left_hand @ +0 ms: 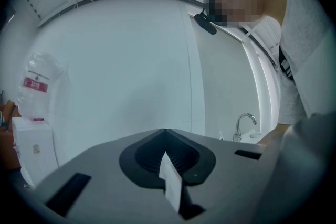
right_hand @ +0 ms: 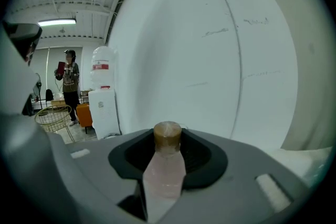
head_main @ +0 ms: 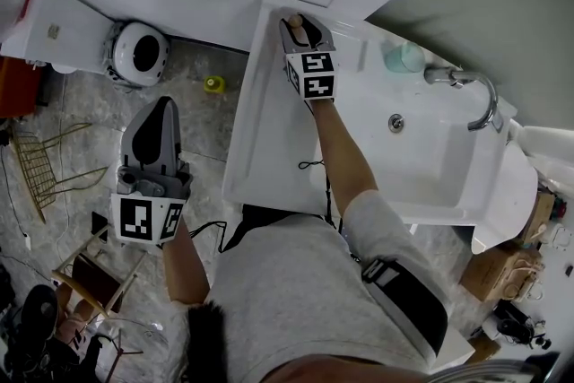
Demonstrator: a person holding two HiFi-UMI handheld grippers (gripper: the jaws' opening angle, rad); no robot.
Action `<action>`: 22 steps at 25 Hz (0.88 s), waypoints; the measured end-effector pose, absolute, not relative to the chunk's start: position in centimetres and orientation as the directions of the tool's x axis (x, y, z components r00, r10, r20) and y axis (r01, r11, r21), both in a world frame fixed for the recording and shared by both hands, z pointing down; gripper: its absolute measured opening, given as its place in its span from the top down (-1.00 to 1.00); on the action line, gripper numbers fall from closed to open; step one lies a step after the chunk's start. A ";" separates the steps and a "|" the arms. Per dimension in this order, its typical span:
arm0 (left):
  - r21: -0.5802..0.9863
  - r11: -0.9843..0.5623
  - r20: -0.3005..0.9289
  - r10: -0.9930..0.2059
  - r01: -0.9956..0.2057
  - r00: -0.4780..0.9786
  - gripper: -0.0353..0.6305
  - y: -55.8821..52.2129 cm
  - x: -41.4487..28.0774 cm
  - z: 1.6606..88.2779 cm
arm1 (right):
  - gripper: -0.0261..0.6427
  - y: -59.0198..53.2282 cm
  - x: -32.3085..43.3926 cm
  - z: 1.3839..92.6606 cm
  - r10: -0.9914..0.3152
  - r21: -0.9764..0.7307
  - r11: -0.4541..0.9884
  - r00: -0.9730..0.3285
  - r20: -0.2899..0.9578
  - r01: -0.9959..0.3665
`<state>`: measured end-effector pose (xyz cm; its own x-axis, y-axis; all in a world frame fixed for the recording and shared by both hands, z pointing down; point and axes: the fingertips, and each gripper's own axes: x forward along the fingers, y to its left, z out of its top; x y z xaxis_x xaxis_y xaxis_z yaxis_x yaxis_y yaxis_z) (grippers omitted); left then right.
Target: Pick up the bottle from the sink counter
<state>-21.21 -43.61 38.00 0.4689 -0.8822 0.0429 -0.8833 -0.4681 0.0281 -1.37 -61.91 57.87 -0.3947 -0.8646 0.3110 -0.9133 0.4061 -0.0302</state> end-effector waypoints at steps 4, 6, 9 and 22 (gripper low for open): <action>0.022 -0.465 0.033 -0.885 -0.885 0.465 0.88 -43.2 -21.4 37.7 | 0.46 -60.7 -1.6 57.9 -0.853 -0.024 0.425 -0.409 0.324 -0.905; 0.019 -0.469 0.026 -0.883 -0.883 0.469 0.88 -43.0 -21.4 37.5 | 0.46 -59.7 -1.9 57.5 -0.846 -0.019 0.440 -0.421 0.326 -0.898; 0.015 -0.479 0.016 -0.878 -0.878 0.479 0.88 -42.5 -21.2 37.0 | 0.47 -58.4 -2.2 56.4 -0.837 -0.022 0.455 -0.436 0.329 -0.890; -0.008 -0.548 -0.050 -0.835 -0.836 0.548 0.88 -40.7 -19.4 34.5 | 0.46 -52.8 -0.7 47.8 -0.894 -0.006 0.414 -0.408 0.186 -0.910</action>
<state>-19.37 -40.68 34.52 0.5479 -0.8350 -0.0499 -0.8363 -0.5483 -0.0080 -0.70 -52.75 47.81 -0.4076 -0.8939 0.1864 -0.9104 0.4138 -0.0065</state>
